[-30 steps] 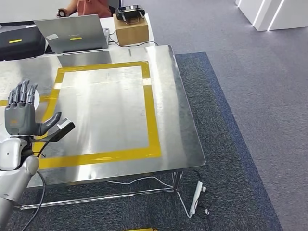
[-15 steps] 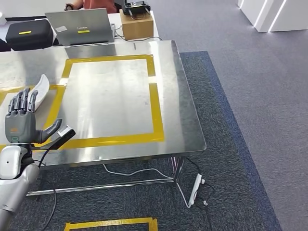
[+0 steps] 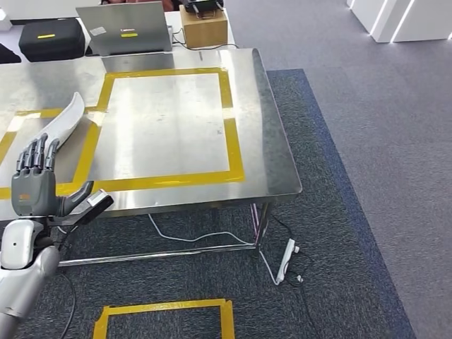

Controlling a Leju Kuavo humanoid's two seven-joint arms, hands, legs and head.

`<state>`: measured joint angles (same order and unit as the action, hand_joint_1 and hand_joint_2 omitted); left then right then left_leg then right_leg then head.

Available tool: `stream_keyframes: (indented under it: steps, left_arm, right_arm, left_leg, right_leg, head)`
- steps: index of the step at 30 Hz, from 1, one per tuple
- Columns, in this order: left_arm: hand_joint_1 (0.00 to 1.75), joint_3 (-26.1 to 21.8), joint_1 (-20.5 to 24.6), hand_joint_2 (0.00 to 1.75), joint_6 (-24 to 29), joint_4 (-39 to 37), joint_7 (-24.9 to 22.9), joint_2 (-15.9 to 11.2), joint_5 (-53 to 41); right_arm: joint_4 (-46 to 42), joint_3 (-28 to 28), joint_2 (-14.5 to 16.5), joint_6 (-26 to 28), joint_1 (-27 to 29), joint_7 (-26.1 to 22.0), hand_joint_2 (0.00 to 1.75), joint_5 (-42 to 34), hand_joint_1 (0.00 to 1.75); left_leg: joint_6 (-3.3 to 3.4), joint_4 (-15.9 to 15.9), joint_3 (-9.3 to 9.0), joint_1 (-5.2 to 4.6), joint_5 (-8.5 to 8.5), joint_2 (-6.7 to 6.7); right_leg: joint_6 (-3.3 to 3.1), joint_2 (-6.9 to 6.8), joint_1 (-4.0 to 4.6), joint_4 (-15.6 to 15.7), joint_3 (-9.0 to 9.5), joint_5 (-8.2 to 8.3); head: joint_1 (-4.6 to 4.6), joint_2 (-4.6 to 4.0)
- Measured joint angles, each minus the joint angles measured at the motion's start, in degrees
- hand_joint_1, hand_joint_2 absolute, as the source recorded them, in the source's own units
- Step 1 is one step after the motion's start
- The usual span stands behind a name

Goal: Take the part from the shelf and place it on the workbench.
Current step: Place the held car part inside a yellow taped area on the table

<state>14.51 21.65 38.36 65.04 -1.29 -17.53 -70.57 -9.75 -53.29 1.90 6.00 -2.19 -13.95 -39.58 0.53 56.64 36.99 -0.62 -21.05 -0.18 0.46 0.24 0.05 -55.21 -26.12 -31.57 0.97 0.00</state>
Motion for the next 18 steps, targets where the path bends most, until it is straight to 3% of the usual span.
stream_keyframes:
  steps: [1,2,3,5,6,7,8,9,10,11,13,14,16,17,18]
  left_arm:
    - [0.0,-0.04,-0.55,0.0,0.12,0.33,0.12,-0.06,0.37]
    - [0.0,-0.11,-1.3,0.0,0.28,0.78,0.27,-0.13,0.9]
    - [0.0,-0.24,-2.23,0.0,0.49,1.29,0.45,-0.19,1.58]
    - [0.0,-0.68,-4.44,0.0,0.93,2.37,0.85,-0.22,2.96]
    - [0.0,-1.0,-5.69,0.0,1.1,2.86,1.12,-0.19,3.55]
    - [0.0,-1.42,-7.16,0.0,1.22,3.43,1.59,-0.14,4.13]
    - [0.0,-1.96,-8.87,0.0,1.31,4.08,2.22,-0.09,4.66]
    - [0.0,-2.8,-10.75,0.0,1.37,4.88,3.11,0.0,5.2]
    - [0.0,-3.85,-12.68,0.0,1.43,5.72,4.12,0.15,5.72]
    - [0.0,-5.0,-14.42,0.0,1.45,6.46,5.01,0.33,6.08]
    - [0.0,-7.36,-17.21,0.0,1.52,7.63,6.21,0.75,6.55]
    - [0.0,-8.43,-18.37,0.0,1.57,8.02,6.47,0.89,6.72]
    - [0.0,-10.45,-20.36,0.0,1.66,8.54,6.71,1.11,7.07]
    - [0.0,-11.31,-21.09,0.0,1.68,8.75,6.78,1.21,7.21]
    - [0.0,-12.04,-21.65,0.0,1.69,9.0,6.85,1.32,7.33]
  right_arm:
    - [0.01,0.0,0.03,-0.03,0.05,0.08,0.0,-0.01,0.0]
    - [0.03,0.0,0.05,-0.07,0.11,0.21,0.0,-0.04,0.0]
    - [0.04,0.0,0.1,-0.09,0.16,0.35,0.0,-0.09,0.0]
    - [0.07,0.0,0.2,-0.14,0.22,0.62,0.0,-0.22,0.0]
    - [0.07,0.0,0.28,-0.15,0.25,0.77,0.0,-0.26,0.0]
    - [0.07,0.0,0.34,-0.17,0.28,0.92,0.0,-0.31,0.0]
    - [0.07,0.0,0.38,-0.2,0.32,1.07,0.0,-0.36,0.0]
    - [0.07,0.0,0.42,-0.22,0.39,1.25,0.0,-0.41,0.0]
    - [0.07,0.0,0.46,-0.25,0.47,1.43,0.0,-0.45,0.0]
    - [0.07,0.0,0.5,-0.27,0.56,1.62,0.0,-0.48,0.0]
    - [0.07,0.0,0.63,-0.27,0.62,2.03,0.0,-0.4,0.0]
    - [0.07,0.0,0.69,-0.27,0.57,2.2,0.0,-0.35,0.0]
    - [0.07,-0.01,0.79,-0.27,0.53,2.54,0.0,-0.29,0.0]
    - [0.07,-0.01,0.82,-0.28,0.54,2.68,0.0,-0.28,0.0]
    - [0.07,-0.02,0.83,-0.28,0.59,2.82,0.0,-0.28,0.0]
  left_leg:
    - [-0.33,0.03,0.21,0.04,-0.1,-0.03]
    - [-0.69,0.71,0.58,0.1,-1.25,-0.06]
    - [-1.06,2.39,1.15,0.21,-3.49,-0.09]
    - [-1.78,9.0,2.57,0.68,-9.76,-0.08]
    - [-2.1,12.75,3.06,0.92,-11.89,-0.08]
    - [-2.39,15.52,3.02,1.15,-12.57,-0.08]
    - [-2.64,16.56,2.22,1.37,-11.86,-0.08]
    - [-2.87,15.55,0.53,1.59,-10.29,-0.07]
    - [-3.1,12.61,-2.07,1.84,-8.75,-0.02]
    - [-3.31,8.48,-5.12,1.98,-8.28,0.02]
    - [-2.75,1.72,-9.5,1.95,-9.24,0.01]
    - [-2.25,0.25,-10.2,1.77,-9.91,-0.04]
    - [-1.07,0.11,-9.59,1.6,-9.58,-0.05]
    - [-0.49,0.13,-9.07,1.57,-9.1,0.0]
    - [0.12,0.08,-8.46,1.57,-8.51,0.06]
  right_leg:
    - [-0.34,-0.08,-0.08,0.07,-0.49,0.56]
    - [-0.79,-0.23,-0.25,0.18,-1.0,1.19]
    - [-1.18,-0.4,-0.44,0.32,-1.65,1.93]
    - [-1.57,-0.54,-0.54,0.29,-3.04,3.3]
    - [-1.52,-0.58,-0.55,0.2,-3.93,3.99]
    - [-1.41,-0.61,-0.59,0.06,-4.88,4.63]
    - [-1.24,-0.64,-0.67,-0.17,-5.84,5.18]
    - [-1.0,-0.64,-0.79,-0.49,-6.78,5.63]
    - [-0.7,-0.6,-0.93,-0.95,-7.68,6.0]
    - [-0.36,-0.55,-0.97,-1.51,-8.52,6.28]
    - [0.47,-0.53,-0.91,-2.38,-9.62,6.87]
    - [0.87,-0.56,-0.86,-2.54,-9.87,7.26]
    - [1.63,-0.58,-0.99,-2.42,-10.04,8.02]
    - [1.92,-0.55,-1.09,-2.75,-10.4,7.48]
    - [2.14,-0.5,-1.15,-3.94,-11.03,5.8]
  head:
    - [0.02,-0.01]
    - [-0.03,-0.01]
    - [-0.15,-0.01]
    - [-0.41,-0.02]
    - [-0.5,-0.01]
    - [-0.51,-0.01]
    - [-0.54,-0.01]
    - [-0.56,0.0]
    - [-0.57,0.0]
    - [-0.58,0.0]
    - [-0.48,0.0]
    - [-0.41,0.01]
    - [-0.15,-0.01]
    - [-0.05,0.01]
    - [0.13,0.0]
